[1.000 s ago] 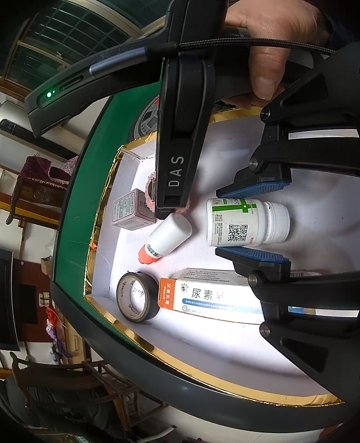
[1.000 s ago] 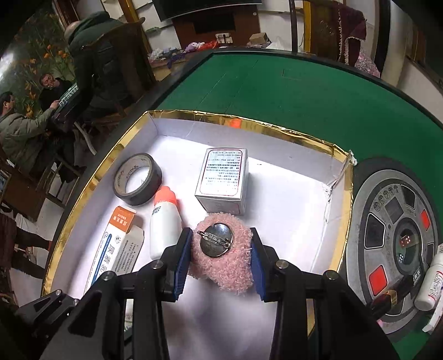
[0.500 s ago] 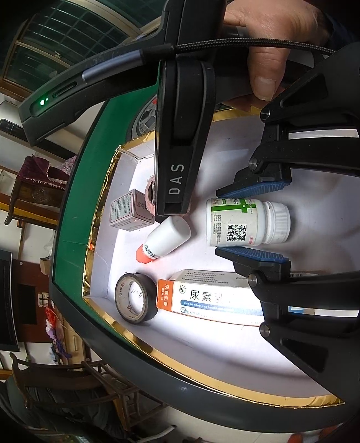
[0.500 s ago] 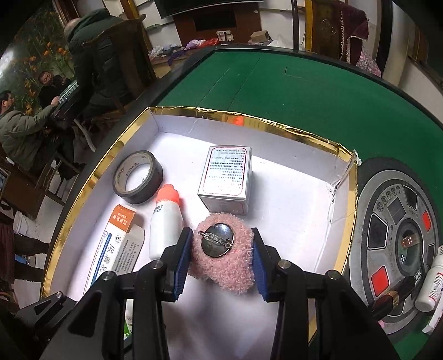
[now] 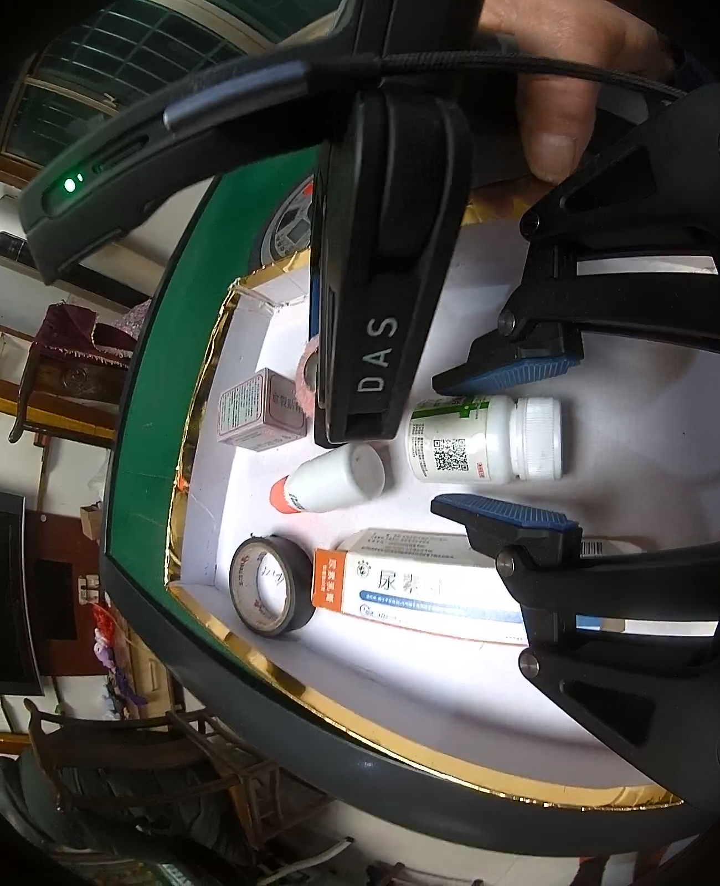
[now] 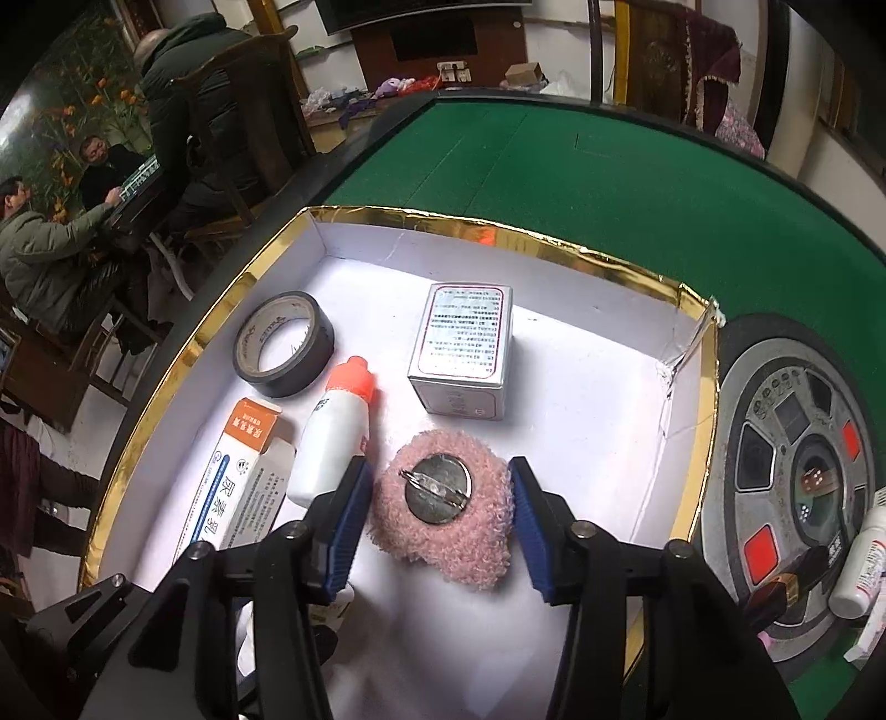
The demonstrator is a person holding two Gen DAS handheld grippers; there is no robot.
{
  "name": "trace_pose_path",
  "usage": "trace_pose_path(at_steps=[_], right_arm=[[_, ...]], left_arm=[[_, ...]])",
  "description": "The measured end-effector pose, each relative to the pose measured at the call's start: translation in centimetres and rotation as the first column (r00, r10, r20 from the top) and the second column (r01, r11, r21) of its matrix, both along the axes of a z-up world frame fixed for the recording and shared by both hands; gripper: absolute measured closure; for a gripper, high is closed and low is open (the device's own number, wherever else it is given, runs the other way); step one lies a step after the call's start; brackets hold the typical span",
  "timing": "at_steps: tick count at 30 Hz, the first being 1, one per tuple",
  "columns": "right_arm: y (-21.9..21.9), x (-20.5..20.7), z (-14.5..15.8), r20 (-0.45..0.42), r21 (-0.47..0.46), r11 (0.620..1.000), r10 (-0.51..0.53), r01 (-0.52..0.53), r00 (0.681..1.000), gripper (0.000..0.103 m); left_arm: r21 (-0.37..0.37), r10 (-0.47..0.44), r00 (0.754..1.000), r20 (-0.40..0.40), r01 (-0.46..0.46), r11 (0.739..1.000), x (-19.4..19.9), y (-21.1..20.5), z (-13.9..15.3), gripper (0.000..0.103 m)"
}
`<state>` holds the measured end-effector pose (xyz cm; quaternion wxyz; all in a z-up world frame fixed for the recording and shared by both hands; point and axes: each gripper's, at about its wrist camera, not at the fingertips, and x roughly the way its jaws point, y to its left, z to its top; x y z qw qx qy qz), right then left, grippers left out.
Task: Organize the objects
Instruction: 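Lower the pink fluffy ball and the green-label bottle into the tray and open both tools, then move both tools back toward the black tube and boxes on the felt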
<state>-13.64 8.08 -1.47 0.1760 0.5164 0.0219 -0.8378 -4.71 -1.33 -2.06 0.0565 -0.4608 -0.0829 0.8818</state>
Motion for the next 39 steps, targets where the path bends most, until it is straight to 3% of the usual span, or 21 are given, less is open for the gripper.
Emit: trace_pose_path(at_steps=[4,15,23,28,32,39], right_arm=[[-0.1,0.4,0.4,-0.023,0.008,1.0,0.001,-0.001,1.0,0.045],[1.3,1.1,1.7,-0.073,-0.027,0.999,-0.028,0.026,0.997,0.043],[3.5,3.3,3.5,-0.118,-0.124,0.992,-0.045,0.03,0.992,0.043],[7.8,7.3,5.0,-0.19,-0.245,0.969,-0.074,0.026,0.979,0.042],[13.2,10.1,5.0,-0.219,-0.305,0.949,-0.151,0.079,0.964,0.037],[20.7,12.9,2.8,-0.205,-0.326,0.928,-0.253,0.177,0.946,0.037]], left_arm=[[-0.014,0.009,1.0,-0.02,-0.009,1.0,0.2,0.1,0.3,0.058],[-0.074,0.005,0.997,-0.076,-0.011,0.997,0.7,0.8,1.1,0.058],[-0.041,0.009,0.996,-0.088,-0.013,0.999,0.8,0.5,1.5,0.058],[-0.034,-0.018,0.991,-0.132,0.014,0.999,1.5,1.1,2.4,0.058],[-0.042,-0.073,0.983,-0.171,0.067,0.997,2.2,2.3,3.0,0.058],[-0.055,-0.193,0.949,-0.25,0.186,0.981,3.6,4.6,4.2,0.058]])
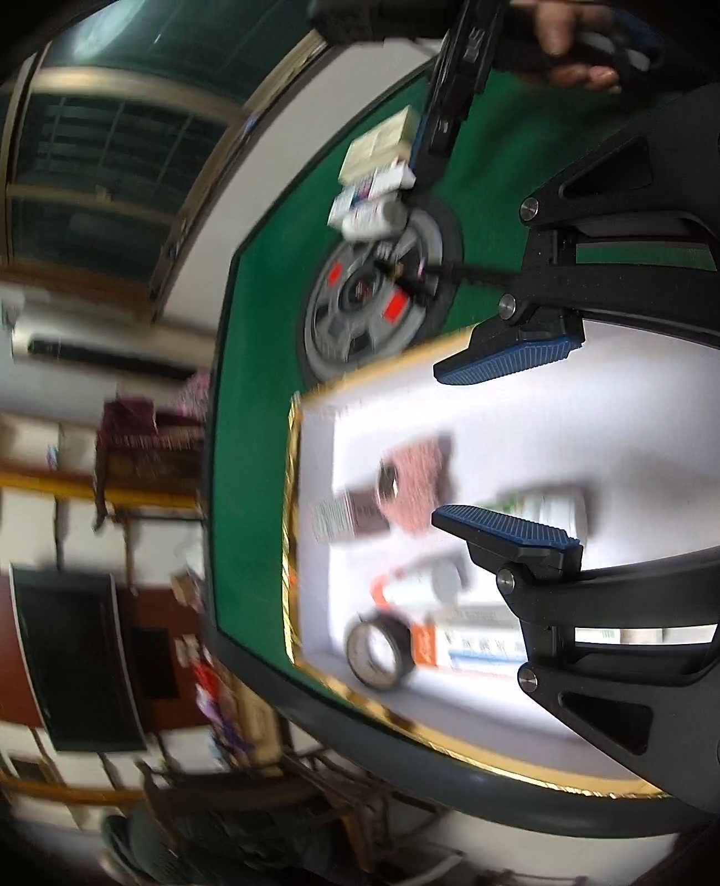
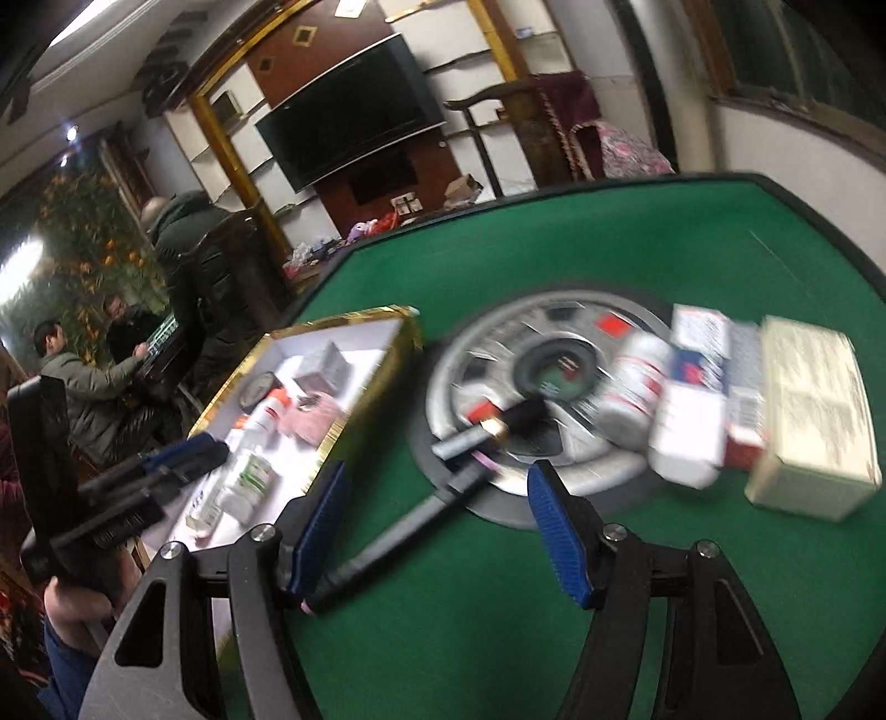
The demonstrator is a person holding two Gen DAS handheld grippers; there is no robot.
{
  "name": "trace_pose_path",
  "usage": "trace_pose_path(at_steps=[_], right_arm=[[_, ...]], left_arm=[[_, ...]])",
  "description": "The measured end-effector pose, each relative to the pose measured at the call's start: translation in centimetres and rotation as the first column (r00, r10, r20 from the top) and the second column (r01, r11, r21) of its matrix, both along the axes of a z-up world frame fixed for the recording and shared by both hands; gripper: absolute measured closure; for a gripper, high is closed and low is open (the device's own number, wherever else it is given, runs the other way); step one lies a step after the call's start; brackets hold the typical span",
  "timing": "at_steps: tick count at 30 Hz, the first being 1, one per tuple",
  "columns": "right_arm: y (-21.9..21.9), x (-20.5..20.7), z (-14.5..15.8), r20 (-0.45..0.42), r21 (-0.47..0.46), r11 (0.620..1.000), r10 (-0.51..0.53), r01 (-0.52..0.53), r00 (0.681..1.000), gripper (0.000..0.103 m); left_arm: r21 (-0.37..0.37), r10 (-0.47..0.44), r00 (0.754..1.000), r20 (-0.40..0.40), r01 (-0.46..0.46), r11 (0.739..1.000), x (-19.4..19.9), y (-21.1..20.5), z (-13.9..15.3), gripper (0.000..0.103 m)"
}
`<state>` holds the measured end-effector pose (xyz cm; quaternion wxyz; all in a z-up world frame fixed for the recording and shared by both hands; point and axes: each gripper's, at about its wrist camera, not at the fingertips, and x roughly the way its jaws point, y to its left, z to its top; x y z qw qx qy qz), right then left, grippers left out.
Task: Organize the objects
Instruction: 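Move both tools back toward the black tube and boxes on the felt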
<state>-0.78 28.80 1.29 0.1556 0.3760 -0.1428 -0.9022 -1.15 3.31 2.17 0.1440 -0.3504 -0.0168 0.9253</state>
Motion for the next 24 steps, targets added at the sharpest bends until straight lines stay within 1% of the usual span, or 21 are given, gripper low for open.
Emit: trace_pose_path(at_steps=[3,5,6,8,10,13,15,17,19,20,21,24], right_arm=[[2.3,-0.2,-1.0,0.045,-0.039,0.998,-0.038,0.04,0.998,0.037],[3.7,-0.2,-0.9,0.044,-0.099,0.993,-0.059,0.063,0.997,0.037],[4.1,-0.1,-0.7,0.035,-0.11,0.992,-0.064,0.067,0.997,0.037],[4.4,0.2,-0.4,0.016,-0.098,0.992,-0.081,0.083,0.997,0.036],[4.4,0.1,-0.6,0.022,-0.083,0.992,-0.094,0.095,0.995,0.036],[4.6,0.1,-1.0,0.037,-0.108,0.99,-0.082,0.086,0.996,0.036],[4.7,0.1,-1.0,0.038,-0.107,0.99,-0.09,0.094,0.995,0.036],[4.9,0.1,-1.0,0.038,-0.118,0.988,-0.092,0.096,0.995,0.036],[5.0,0.2,-1.0,0.037,-0.126,0.987,-0.092,0.096,0.995,0.036],[5.0,0.2,-1.0,0.038,-0.129,0.987,-0.093,0.097,0.995,0.036],[5.1,0.3,-1.0,0.038,-0.133,0.986,-0.093,0.097,0.995,0.036],[5.2,0.4,-0.8,0.031,-0.144,0.985,-0.096,0.099,0.995,0.036]], left_arm=[[-0.042,-0.079,0.997,-0.022,0.078,0.996,0.8,2.3,-0.1,0.058],[-0.079,-0.119,0.993,-0.016,0.117,0.99,1.3,4.1,-0.5,0.058],[-0.103,-0.146,0.989,-0.007,0.145,0.984,1.6,5.4,-0.8,0.058],[-0.134,-0.195,0.981,0.0,0.193,0.972,2.1,7.2,-1.1,0.058],[-0.161,-0.227,0.974,0.007,0.225,0.961,2.5,8.8,-1.3,0.058],[-0.194,-0.261,0.963,0.071,0.269,0.943,2.0,10.7,-1.9,0.058],[-0.207,-0.254,0.961,0.114,0.273,0.939,1.3,11.1,-2.5,0.058],[-0.18,-0.24,0.955,0.173,0.27,0.946,0.2,11.2,-3.0,0.058],[-0.122,-0.25,0.939,0.236,0.284,0.951,-1.1,11.2,-3.5,0.058],[-0.103,-0.253,0.933,0.254,0.287,0.953,-1.5,11.3,-3.7,0.058],[-0.095,-0.248,0.929,0.274,0.283,0.954,-2.1,11.5,-4.0,0.058],[-0.121,-0.219,0.93,0.295,0.264,0.957,-2.6,12.3,-4.5,0.058]])
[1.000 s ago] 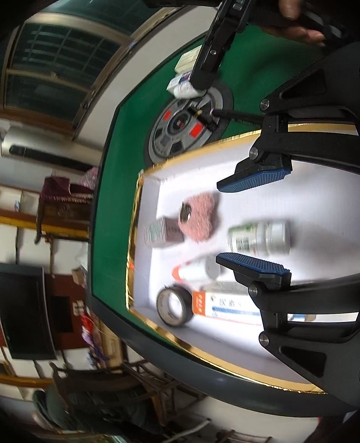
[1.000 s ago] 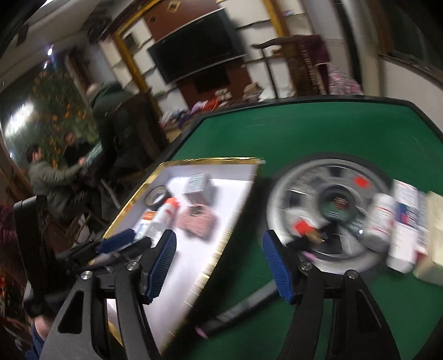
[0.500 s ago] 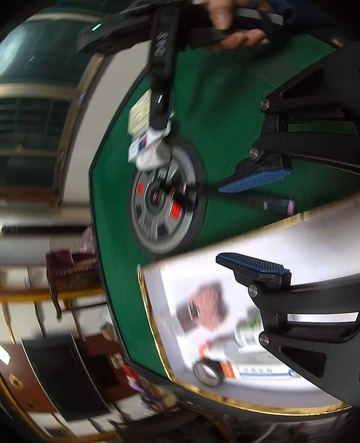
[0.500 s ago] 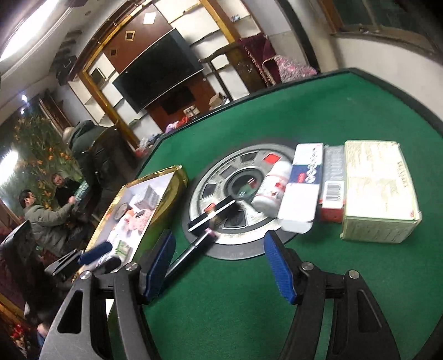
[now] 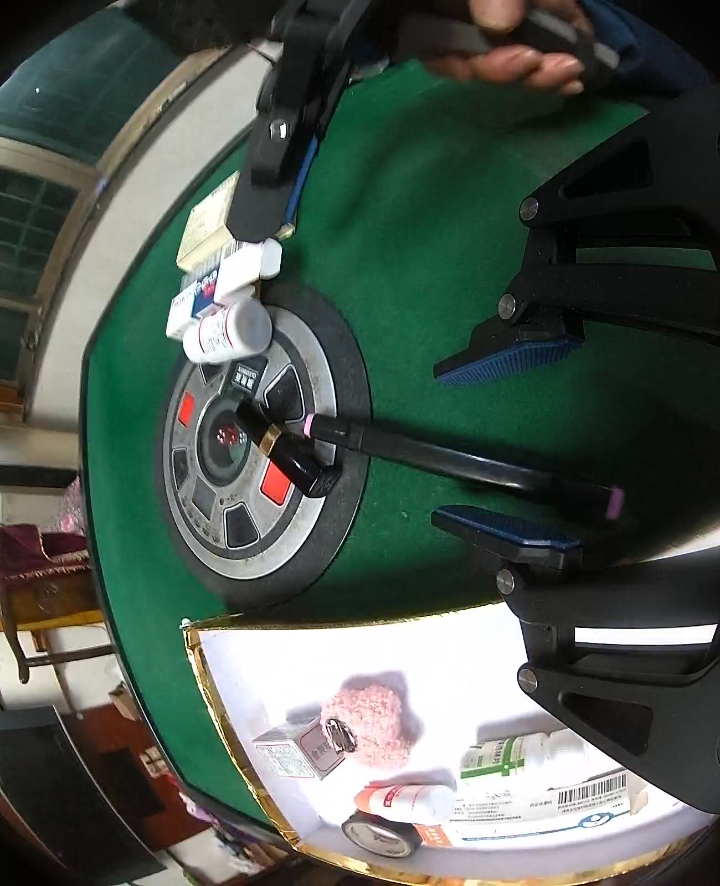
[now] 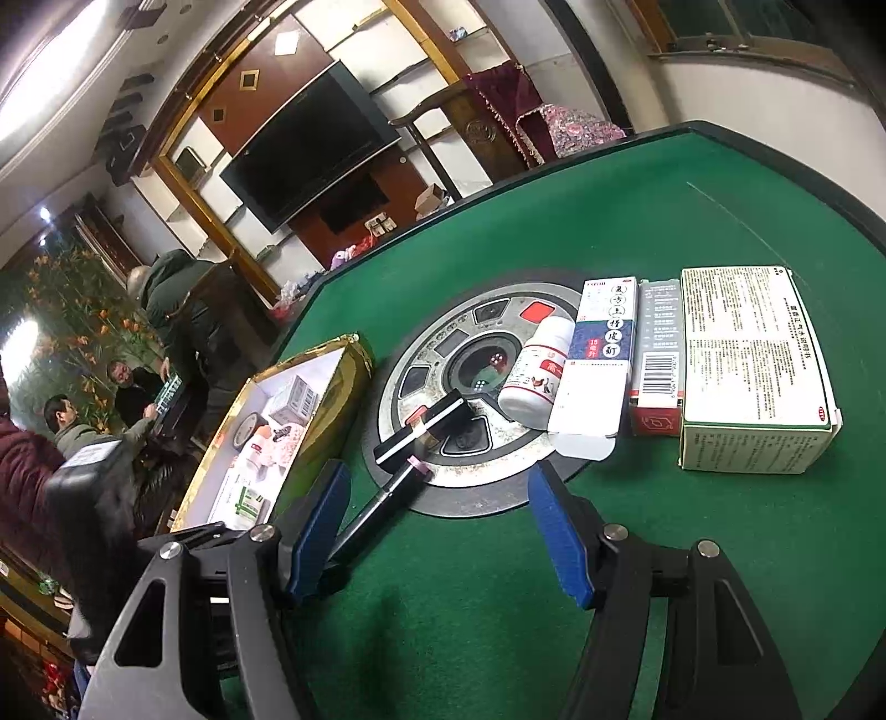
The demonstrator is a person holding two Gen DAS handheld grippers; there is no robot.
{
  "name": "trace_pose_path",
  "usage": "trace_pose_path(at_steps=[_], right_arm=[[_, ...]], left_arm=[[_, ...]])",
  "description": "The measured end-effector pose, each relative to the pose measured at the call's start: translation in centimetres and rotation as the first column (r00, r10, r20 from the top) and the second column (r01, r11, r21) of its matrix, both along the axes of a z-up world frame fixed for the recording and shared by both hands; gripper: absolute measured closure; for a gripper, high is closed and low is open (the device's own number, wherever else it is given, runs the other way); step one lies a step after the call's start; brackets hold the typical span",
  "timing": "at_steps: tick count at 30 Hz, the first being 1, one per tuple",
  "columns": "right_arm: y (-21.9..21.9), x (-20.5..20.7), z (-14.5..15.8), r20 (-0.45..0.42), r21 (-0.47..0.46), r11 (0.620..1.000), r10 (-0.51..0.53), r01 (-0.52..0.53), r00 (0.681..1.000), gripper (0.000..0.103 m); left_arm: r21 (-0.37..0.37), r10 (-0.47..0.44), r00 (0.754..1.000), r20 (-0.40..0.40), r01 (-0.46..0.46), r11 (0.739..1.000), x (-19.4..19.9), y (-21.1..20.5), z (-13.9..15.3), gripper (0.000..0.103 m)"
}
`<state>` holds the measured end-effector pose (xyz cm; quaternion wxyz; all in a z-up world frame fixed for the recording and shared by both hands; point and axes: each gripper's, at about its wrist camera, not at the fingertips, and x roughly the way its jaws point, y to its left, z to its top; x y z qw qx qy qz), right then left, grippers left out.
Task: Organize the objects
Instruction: 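Move both tools back toward the black tube and boxes on the felt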
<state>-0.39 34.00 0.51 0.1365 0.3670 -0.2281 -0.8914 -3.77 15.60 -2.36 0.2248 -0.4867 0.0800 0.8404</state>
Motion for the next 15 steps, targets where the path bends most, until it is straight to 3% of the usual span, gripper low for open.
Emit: trace_pose_path(at_steps=[4,7,15], right_arm=[[0.5,0.1,0.2,-0.008,-0.008,1.0,-0.015,0.015,1.0,0.036],[1.0,0.2,0.2,-0.006,-0.016,0.999,-0.035,0.034,0.999,0.036],[1.6,-1.0,0.6,-0.018,0.007,0.997,-0.078,0.079,0.997,0.037]], left_arm=[[-0.036,-0.009,1.0,0.001,0.009,0.999,1.0,1.9,-0.9,0.065],[-0.088,-0.02,0.998,-0.062,0.015,0.996,2.7,3.1,-1.2,0.067],[-0.111,-0.011,0.996,-0.093,0.0,0.994,2.8,3.3,-1.7,0.067]])
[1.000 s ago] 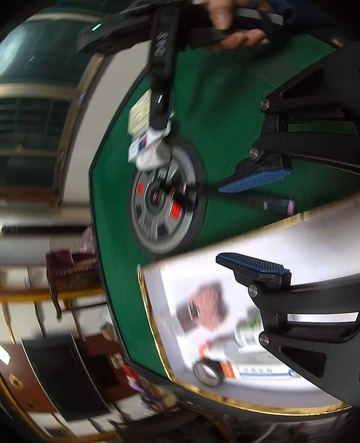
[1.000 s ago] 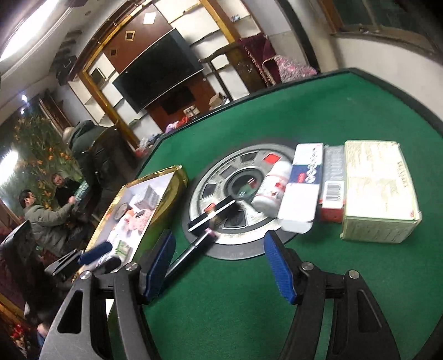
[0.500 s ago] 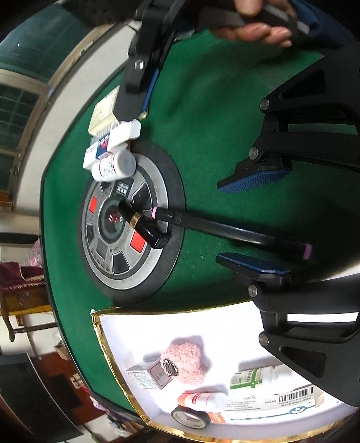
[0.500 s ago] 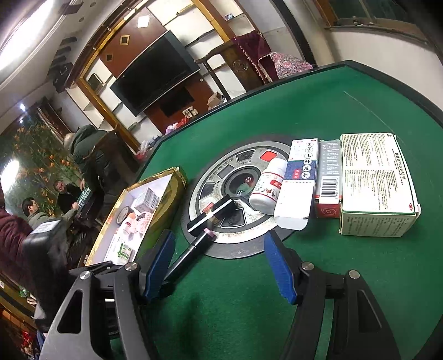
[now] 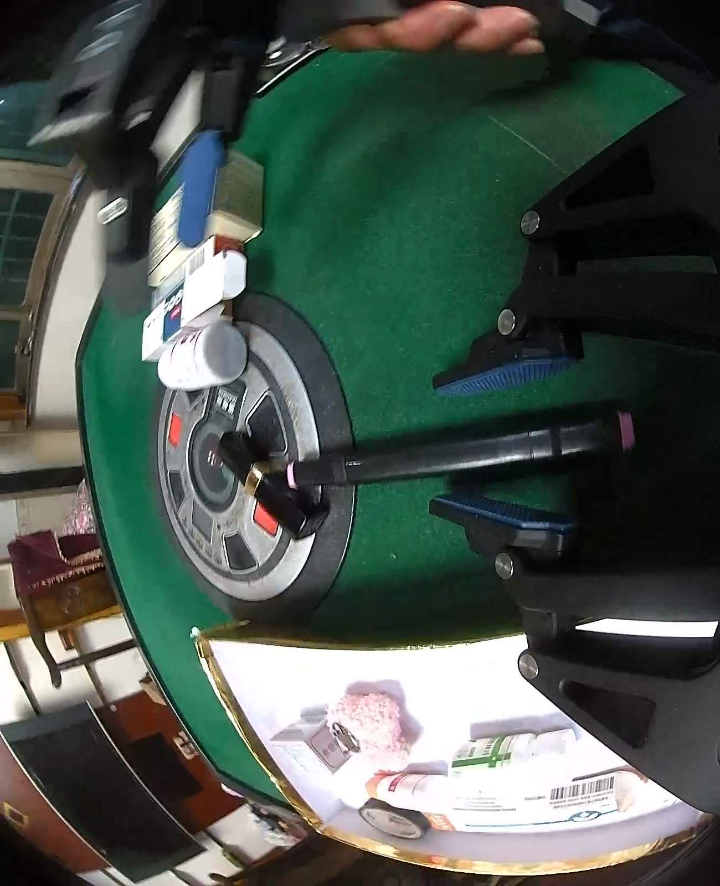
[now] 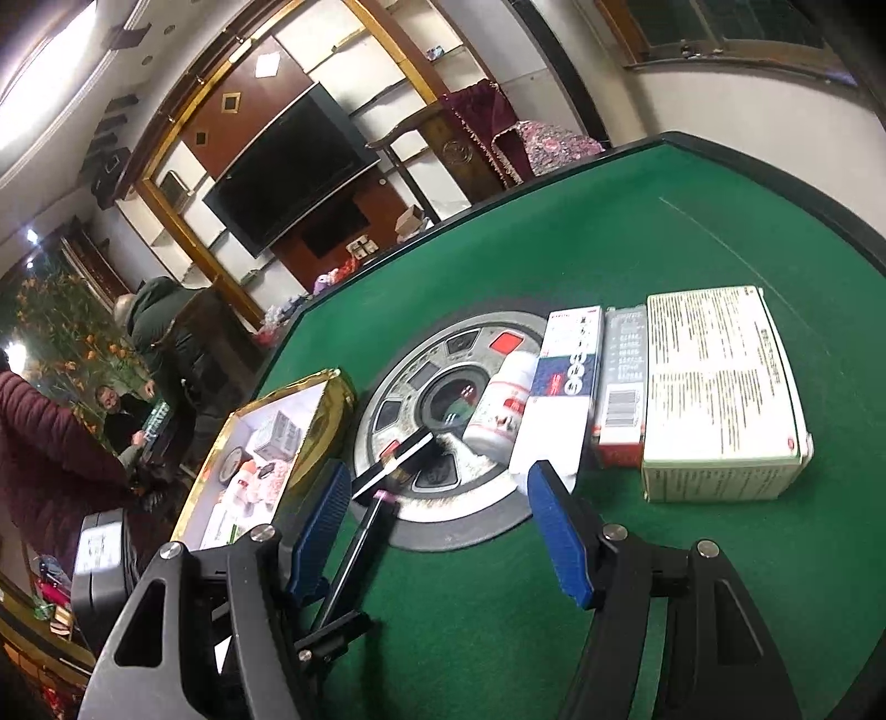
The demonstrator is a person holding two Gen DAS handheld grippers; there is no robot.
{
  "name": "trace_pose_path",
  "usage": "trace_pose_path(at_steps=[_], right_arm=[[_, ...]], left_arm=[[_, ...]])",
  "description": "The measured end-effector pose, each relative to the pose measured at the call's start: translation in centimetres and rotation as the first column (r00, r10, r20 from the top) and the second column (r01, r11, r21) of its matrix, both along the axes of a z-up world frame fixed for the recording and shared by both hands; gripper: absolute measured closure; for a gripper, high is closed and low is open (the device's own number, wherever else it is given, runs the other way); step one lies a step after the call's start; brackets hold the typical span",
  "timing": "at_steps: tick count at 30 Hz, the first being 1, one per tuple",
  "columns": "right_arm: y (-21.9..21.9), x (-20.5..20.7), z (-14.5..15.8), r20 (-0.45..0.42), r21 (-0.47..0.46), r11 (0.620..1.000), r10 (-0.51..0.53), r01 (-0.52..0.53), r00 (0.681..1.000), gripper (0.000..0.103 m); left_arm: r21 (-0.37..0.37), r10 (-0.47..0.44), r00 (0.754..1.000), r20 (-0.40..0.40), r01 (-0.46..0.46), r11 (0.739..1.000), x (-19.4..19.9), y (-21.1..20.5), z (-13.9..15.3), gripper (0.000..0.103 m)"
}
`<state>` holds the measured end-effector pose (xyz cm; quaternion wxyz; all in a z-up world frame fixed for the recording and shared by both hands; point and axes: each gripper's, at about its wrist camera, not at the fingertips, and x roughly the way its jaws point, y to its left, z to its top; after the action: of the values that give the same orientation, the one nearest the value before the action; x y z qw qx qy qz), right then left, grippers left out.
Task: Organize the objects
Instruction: 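Move both tools back toward the black tube and boxes on the felt, then grasp the black pink-tipped marker with the left tool while the right tool grasps the black gold-banded tube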
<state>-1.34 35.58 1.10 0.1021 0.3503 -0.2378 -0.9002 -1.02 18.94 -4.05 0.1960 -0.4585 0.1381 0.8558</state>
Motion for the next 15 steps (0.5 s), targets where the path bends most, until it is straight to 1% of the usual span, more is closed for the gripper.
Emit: trace_pose_path(at_steps=[2,3,5,6,8,10,12,14,15], right_arm=[[0.3,-0.4,0.5,-0.015,0.013,1.0,-0.027,0.028,1.0,0.039],[0.4,-0.7,0.8,-0.017,0.017,0.999,-0.031,0.031,0.999,0.04],[0.3,-1.4,1.1,-0.023,0.002,1.0,-0.02,0.02,1.0,0.04],[0.0,-1.9,1.1,-0.014,-0.007,1.0,-0.009,0.008,1.0,0.04],[-1.1,-3.0,0.8,0.019,-0.021,1.0,0.021,-0.021,1.0,0.04],[-2.6,-4.1,0.1,0.053,-0.033,0.998,0.057,-0.056,0.997,0.04],[-4.7,-5.3,-0.8,0.108,0.006,0.995,0.101,-0.102,0.989,0.04],[-5.9,-6.4,-1.2,0.121,0.027,0.993,0.112,-0.116,0.986,0.04],[-6.7,-7.2,-1.3,0.123,0.04,0.99,0.133,-0.139,0.984,0.04]], left_arm=[[-0.008,-0.007,1.0,-0.004,0.007,1.0,0.2,0.0,-0.1,0.066],[-0.013,-0.004,1.0,-0.002,0.004,1.0,0.2,-0.2,-0.1,0.063],[-0.015,0.028,1.0,-0.004,-0.029,0.999,-0.1,-1.4,-0.1,0.062],[-0.012,0.05,0.999,-0.004,-0.05,0.999,-0.6,-1.9,-0.1,0.062],[-0.007,0.063,0.998,0.001,-0.063,0.998,-0.9,-2.5,-0.1,0.062],[0.02,0.079,0.997,0.009,-0.079,0.997,-1.1,-3.0,0.0,0.062],[0.044,0.059,0.998,0.019,-0.06,0.997,-0.9,-2.7,0.1,0.062],[0.054,0.047,0.998,0.028,-0.049,0.997,-0.6,-2.4,0.2,0.061],[0.043,0.044,0.999,0.027,-0.045,0.998,-0.5,-2.2,0.1,0.061]])
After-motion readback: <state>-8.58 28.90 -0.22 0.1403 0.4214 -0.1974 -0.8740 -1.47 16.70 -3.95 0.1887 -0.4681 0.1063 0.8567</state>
